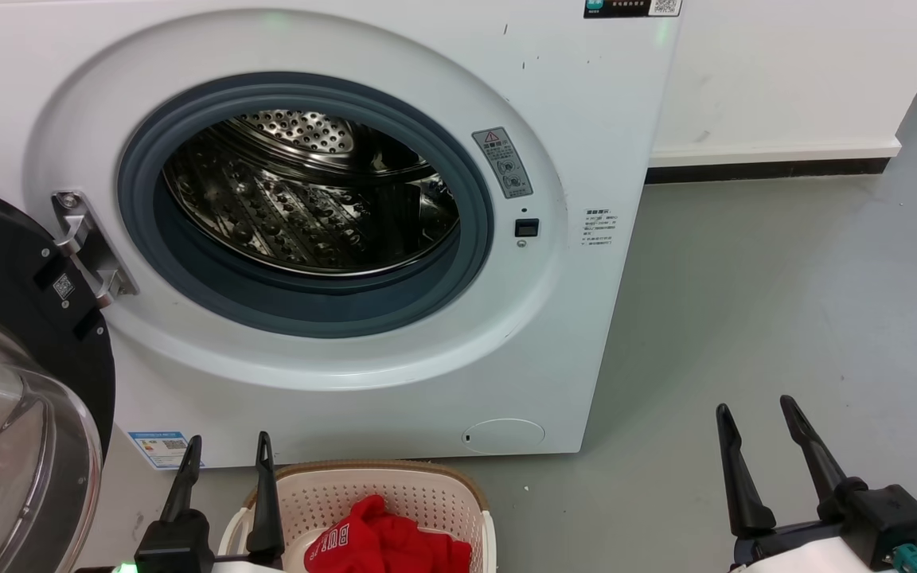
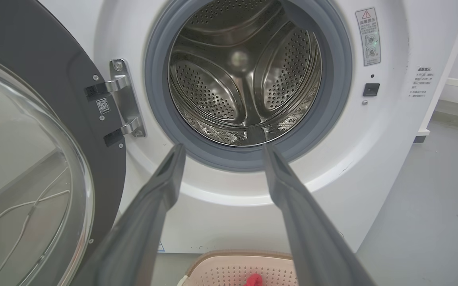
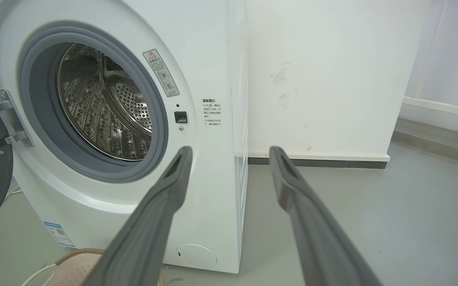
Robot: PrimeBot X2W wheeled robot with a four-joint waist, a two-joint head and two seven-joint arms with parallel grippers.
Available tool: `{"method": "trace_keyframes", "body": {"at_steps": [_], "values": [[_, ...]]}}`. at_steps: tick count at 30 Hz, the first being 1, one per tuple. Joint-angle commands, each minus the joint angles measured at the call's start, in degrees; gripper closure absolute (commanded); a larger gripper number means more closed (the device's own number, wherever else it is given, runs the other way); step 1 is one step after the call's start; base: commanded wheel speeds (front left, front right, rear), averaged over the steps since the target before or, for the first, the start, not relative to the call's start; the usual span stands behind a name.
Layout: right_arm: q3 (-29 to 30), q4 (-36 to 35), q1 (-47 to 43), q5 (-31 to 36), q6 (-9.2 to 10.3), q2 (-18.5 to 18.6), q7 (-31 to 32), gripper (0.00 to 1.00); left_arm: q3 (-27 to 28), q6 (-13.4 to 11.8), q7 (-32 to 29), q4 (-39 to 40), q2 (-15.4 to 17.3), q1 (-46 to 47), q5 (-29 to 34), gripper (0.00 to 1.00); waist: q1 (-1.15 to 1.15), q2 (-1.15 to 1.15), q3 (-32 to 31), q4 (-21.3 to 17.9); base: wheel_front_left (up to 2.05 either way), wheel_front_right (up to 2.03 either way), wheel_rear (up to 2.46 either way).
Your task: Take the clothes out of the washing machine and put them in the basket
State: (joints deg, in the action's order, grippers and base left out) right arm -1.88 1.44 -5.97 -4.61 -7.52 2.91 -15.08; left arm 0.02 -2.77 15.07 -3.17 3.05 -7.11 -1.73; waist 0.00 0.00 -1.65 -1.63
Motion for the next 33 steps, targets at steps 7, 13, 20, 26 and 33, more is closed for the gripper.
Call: {"method": "trace_keyframes", "body": {"at_steps": [7,13,20,26,33], "values": [[-0.1,0.8,-0.2,-0.1,0.00,0.0,0.1,1.00,0.0,0.1,0.0,-0.8,-0.1,0.0,0.0,1.00,0.00,0.00,0.0,-0.1,0.00,0.00,0.00],[-0.2,2.6,-0.2,-3.8,0.00,0.2,0.7,1.00,0.6,0.5,-1.5,-3.2,-0.1,0.3,-3.6,1.00,0.00,0.00,0.1,-0.1,0.00,0.00,0.00],[-0.1,3.6,1.2,-12.7,0.00,0.7,2.2,1.00,1.1,1.5,-3.4,-3.9,-0.1,1.6,-12.1,1.00,0.00,0.00,0.2,0.0,0.00,0.00,0.00],[0.1,4.4,2.2,-19.6,0.01,1.1,3.4,1.00,1.5,2.2,-4.9,-4.4,-0.1,2.6,-18.8,1.00,0.00,0.00,0.3,0.1,0.00,0.00,0.00],[0.4,5.1,3.3,-27.0,0.01,1.4,4.8,1.00,2.0,3.1,-6.5,-5.0,-0.1,3.7,-26.2,1.00,0.00,0.00,0.4,0.2,0.00,0.00,0.00]]}}
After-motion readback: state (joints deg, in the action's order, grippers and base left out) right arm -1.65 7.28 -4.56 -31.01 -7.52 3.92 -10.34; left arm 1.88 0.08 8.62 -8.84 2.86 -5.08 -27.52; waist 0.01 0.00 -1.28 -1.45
